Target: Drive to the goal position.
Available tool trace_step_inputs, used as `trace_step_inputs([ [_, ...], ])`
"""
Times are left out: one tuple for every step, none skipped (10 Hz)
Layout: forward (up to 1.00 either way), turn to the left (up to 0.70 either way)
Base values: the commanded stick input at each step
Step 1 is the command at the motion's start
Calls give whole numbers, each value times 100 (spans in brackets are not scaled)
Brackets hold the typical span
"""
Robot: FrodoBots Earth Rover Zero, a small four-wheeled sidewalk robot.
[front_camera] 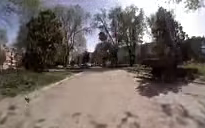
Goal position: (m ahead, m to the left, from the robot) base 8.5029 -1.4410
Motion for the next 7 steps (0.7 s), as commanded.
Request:
trace_step_inputs([
  [70,0],
  [70,0],
  [70,0],
  [70,0],
  [70,0],
  [70,0],
  [70,0],
])
